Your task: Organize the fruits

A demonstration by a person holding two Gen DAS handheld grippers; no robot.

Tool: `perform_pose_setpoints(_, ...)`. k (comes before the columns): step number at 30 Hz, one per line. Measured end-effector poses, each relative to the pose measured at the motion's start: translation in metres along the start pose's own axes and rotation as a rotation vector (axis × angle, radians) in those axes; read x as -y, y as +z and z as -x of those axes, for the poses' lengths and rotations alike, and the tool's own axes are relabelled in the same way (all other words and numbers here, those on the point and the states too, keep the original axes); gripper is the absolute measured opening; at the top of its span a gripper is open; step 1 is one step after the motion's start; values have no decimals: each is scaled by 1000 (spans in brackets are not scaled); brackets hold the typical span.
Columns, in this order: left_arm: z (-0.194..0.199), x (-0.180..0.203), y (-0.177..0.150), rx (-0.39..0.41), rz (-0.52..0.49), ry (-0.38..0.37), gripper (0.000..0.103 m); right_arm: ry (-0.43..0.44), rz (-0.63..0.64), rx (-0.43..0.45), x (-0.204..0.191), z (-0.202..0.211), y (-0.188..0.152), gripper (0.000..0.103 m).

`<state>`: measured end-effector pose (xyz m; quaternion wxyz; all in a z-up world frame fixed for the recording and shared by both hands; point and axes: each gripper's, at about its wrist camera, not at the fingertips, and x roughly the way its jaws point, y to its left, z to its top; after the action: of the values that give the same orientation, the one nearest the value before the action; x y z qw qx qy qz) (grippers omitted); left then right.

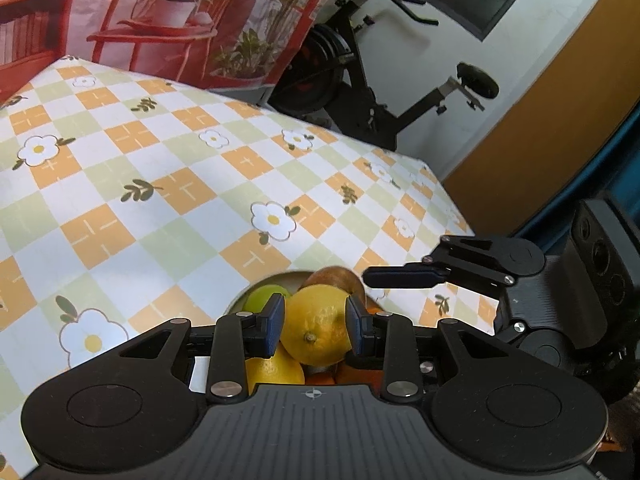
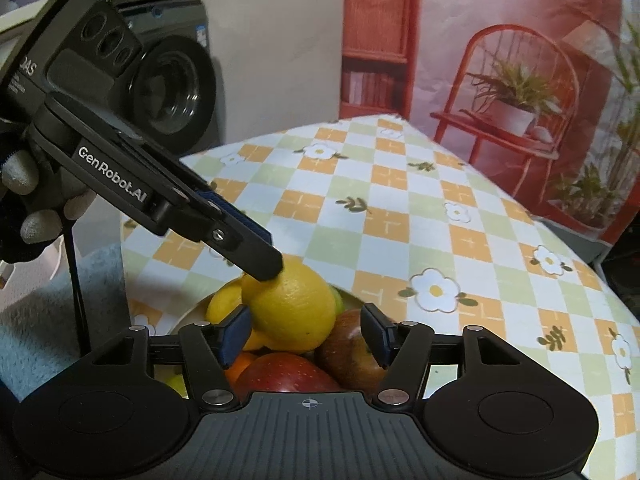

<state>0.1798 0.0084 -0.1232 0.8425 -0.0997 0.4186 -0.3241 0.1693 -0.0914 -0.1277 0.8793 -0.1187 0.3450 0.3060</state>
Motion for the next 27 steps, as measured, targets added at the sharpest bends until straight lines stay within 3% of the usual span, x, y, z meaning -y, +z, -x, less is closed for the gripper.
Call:
perform_pose_setpoints(6,14,7,1,62,-18,55,38,-58,-82,90,15,27,-10,67)
perform_pose_setpoints(8,20,16,0,91,-44,93,45,-81,-119,131,19,38,-14,72)
perform_pose_setpoints(10,28,25,-3,121,-69,130,60,-106,-158,169,21,49,-20,80)
perform_pose_setpoints(18,58,67,-23,201,-131,325,83,-195,-346,272,15,93,-48,101)
perform_pose_setpoints(22,69,88,-32,235,-167,418,84,-216,-391,316,6,113,-57,103)
perform_pose_setpoints(27,86,106,-43,282,-185,492,88,-314,-417,335,-6,127,-62,103)
